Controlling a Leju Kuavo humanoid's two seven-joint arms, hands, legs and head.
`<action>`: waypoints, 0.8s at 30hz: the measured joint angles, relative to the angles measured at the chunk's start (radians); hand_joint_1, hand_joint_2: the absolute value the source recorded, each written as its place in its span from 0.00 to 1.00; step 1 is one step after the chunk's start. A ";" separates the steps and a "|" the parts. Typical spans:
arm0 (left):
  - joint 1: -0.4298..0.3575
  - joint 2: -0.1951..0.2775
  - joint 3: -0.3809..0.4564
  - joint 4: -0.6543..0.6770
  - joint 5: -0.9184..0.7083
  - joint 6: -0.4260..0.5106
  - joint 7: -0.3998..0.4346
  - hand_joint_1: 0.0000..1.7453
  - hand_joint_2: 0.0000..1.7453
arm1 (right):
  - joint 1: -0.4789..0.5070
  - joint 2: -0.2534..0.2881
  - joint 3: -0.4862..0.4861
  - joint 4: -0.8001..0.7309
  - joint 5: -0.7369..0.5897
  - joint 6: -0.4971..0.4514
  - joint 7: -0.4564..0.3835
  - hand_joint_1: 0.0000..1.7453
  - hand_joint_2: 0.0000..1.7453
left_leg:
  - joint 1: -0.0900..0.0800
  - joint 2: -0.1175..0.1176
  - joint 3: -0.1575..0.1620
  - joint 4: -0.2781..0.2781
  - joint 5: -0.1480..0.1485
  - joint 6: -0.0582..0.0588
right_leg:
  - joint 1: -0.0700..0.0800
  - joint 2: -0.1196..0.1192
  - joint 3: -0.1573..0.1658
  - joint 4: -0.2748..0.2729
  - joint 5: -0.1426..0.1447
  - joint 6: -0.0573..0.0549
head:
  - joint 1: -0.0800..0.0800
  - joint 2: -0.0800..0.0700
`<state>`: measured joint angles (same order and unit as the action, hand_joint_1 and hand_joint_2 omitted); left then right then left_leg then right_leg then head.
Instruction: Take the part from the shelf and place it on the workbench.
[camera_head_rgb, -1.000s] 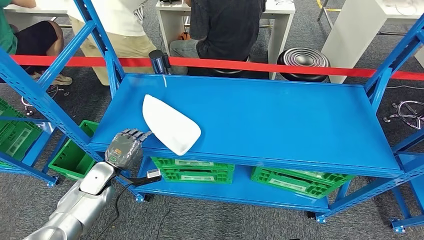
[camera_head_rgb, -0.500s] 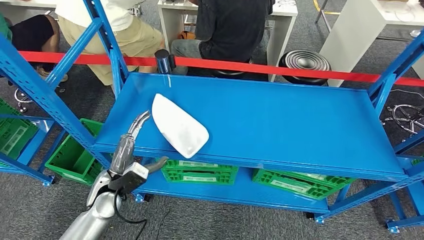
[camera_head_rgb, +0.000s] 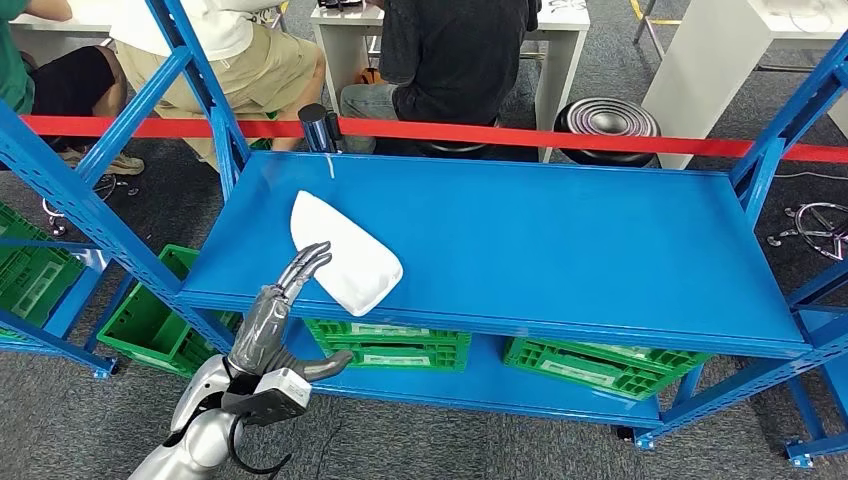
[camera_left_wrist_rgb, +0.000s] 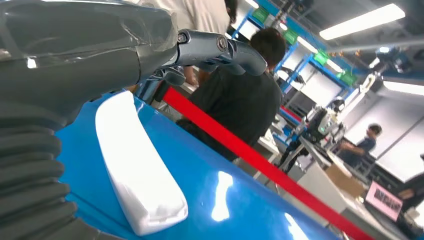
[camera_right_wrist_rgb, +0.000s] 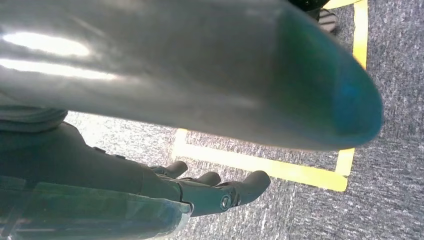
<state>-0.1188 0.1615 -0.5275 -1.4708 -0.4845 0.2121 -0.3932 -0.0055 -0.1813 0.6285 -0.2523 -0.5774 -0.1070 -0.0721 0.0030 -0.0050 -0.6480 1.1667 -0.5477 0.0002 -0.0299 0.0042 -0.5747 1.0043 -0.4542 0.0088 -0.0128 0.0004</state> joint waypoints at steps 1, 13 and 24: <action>-0.001 0.005 -0.006 0.000 -0.004 -0.002 0.003 0.00 0.50 | 0.001 0.000 -0.001 0.001 -0.001 0.000 0.000 0.00 0.00 | 0.002 0.000 -0.031 0.068 -0.028 -0.004 | 0.001 0.000 -0.001 0.000 0.000 -0.001 | 0.000 0.000; 0.045 0.025 -0.011 -0.054 0.321 -0.189 -0.032 0.00 0.00 | 0.016 0.010 -0.008 0.013 -0.016 0.005 -0.016 0.00 0.00 | -0.008 0.007 0.104 -0.194 0.093 0.054 | 0.013 0.001 -0.016 0.024 -0.013 0.013 | 0.002 0.000; 0.112 0.012 -0.021 -0.159 0.379 -0.223 -0.072 0.00 0.00 | 0.025 0.005 -0.011 0.022 -0.025 0.005 -0.023 0.00 0.00 | -0.007 0.002 0.126 -0.167 0.051 0.026 | -0.004 -0.001 -0.025 0.020 0.003 0.044 | 0.004 0.000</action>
<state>-0.0073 0.1733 -0.5486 -1.6297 -0.1052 -0.0109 -0.4652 0.0194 -0.1764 0.6174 -0.2301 -0.6026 -0.1024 -0.0948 -0.0039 -0.0028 -0.5224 0.9998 -0.4963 0.0259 -0.0336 0.0033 -0.5997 1.0245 -0.4509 0.0531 -0.0089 0.0004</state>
